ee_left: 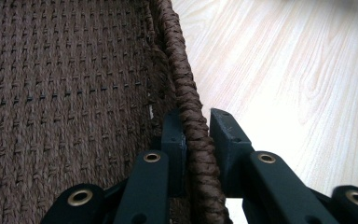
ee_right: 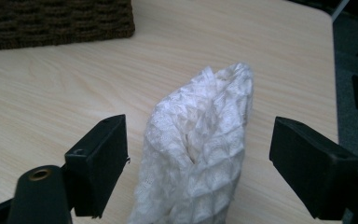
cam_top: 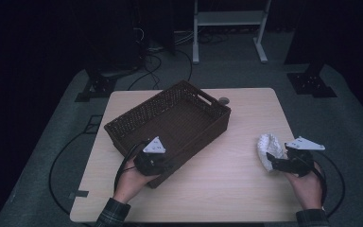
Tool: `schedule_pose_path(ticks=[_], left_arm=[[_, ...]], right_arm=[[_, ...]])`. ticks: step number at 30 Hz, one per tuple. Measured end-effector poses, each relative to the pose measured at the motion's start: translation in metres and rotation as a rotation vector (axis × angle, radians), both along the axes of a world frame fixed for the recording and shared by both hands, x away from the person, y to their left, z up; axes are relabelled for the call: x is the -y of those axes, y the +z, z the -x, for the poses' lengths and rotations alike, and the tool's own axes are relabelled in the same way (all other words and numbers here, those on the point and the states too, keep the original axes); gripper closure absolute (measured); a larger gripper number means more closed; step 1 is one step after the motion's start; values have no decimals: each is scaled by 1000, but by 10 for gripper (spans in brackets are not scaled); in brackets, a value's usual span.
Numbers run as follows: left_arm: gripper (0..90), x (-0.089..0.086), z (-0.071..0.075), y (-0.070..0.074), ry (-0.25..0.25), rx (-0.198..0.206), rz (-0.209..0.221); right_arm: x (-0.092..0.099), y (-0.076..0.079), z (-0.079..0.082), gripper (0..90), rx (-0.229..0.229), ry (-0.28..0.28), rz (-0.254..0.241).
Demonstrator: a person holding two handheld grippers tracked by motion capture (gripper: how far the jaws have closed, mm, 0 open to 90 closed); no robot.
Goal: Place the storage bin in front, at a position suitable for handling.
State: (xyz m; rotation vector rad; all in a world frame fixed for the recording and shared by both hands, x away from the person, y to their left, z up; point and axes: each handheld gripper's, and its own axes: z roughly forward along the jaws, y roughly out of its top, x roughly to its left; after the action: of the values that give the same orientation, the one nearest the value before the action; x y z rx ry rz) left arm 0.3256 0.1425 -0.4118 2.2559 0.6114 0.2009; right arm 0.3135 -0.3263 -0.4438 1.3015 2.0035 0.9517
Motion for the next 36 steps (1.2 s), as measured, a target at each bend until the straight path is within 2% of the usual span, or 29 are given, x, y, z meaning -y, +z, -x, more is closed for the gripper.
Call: schedule_pose_path(ticks=[3,9,13,16,18,21,26,30,36], left_arm=[[752,0,0,0,-1,-1,0],[744,0,0,0,1,-7,8],[738,0,0,0,-1,-9,7],[737,0,0,0,-2,-10,8],[731,0,0,0,-2,-12,10],[727,0,0,0,-4,-14,11],[723,0,0,0,-5,-17,12],[719,0,0,0,-5,-18,13],[719,0,-1,0,-5,-21,14]], right_arm=[[-1,-4,-8,165,-20,3,11],[4,-13,-26,127,-101,10,-40],[0,-22,-33,135,-148,27,-14],[-5,-30,-37,177,-186,31,19],[-8,-35,-38,283,-201,39,47],[-12,-40,-36,416,-195,51,68],[-14,-37,-32,549,-178,61,76],[-14,-33,-30,597,-164,76,53],[-13,-24,-29,611,-140,104,2]])
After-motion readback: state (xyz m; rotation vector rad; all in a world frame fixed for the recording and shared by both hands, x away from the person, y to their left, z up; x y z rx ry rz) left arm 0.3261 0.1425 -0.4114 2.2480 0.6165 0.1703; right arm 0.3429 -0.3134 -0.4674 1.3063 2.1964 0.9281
